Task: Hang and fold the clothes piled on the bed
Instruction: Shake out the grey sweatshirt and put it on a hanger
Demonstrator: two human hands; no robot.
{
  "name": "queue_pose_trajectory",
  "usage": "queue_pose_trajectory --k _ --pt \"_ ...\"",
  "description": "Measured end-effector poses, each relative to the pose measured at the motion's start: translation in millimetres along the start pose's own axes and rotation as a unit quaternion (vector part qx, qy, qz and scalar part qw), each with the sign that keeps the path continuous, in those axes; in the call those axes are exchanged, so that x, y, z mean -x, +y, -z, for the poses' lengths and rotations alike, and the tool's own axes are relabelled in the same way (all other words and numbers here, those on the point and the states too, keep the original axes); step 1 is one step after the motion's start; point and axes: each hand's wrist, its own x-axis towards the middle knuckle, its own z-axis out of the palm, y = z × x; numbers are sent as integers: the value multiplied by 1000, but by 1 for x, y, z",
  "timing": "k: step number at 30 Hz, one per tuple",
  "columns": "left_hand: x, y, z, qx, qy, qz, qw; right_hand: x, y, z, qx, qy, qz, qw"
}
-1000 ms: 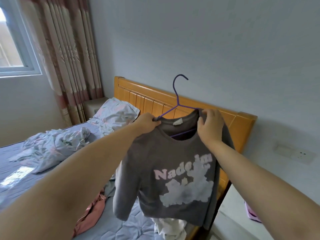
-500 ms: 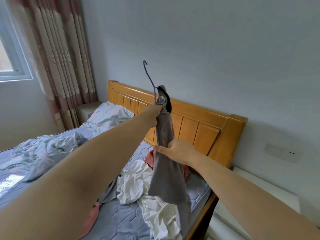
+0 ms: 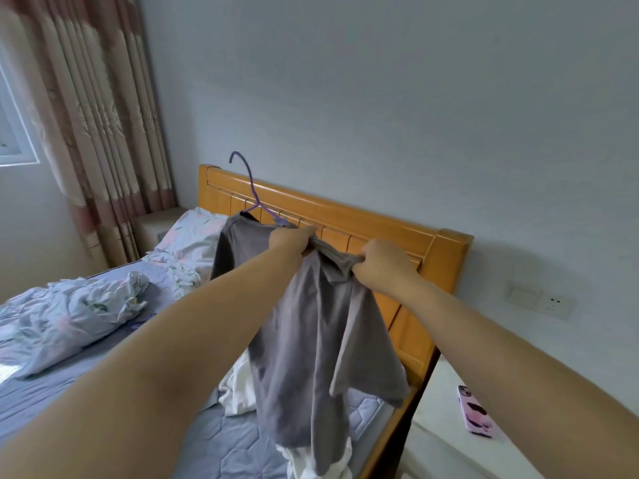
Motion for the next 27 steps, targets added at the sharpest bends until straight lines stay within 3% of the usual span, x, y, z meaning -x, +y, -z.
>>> queue_pose_trajectory --k 3,5,8,9,13,17,21,23,24,26,27 --pt "0 -4 1 -22 34 -17 999 6 -8 0 -99 91 36 990" --pt "5 -2 1 -43 45 -20 998 6 -8 -2 -125 94 41 987" --pt "14 -5 -1 -86 56 -16 995 5 -3 5 15 -110 41 993" --pt "18 -8 -2 -90 58 -16 994 3 -1 8 38 -142 29 989" --pt "26 -15 -7 -90 58 -8 994 -4 7 7 -29 -38 11 999" --pt "36 -21 -17 -90 39 -2 995 -14 8 -14 46 -64 30 996" --pt "44 -16 -23 -180 -9 -61 982 -14 14 -32 -8 8 5 1000" --pt "43 -8 -14 -283 -46 -118 951 -15 21 -31 -53 45 -12 997" --pt "42 -4 -4 -372 -51 -159 913 -16 25 -29 -70 50 -10 996" --pt "36 -2 21 -537 9 -282 795 -18 36 -24 -101 41 -3 994" --pt "32 -3 35 -568 51 -340 748 -19 42 -21 -109 35 0 993"
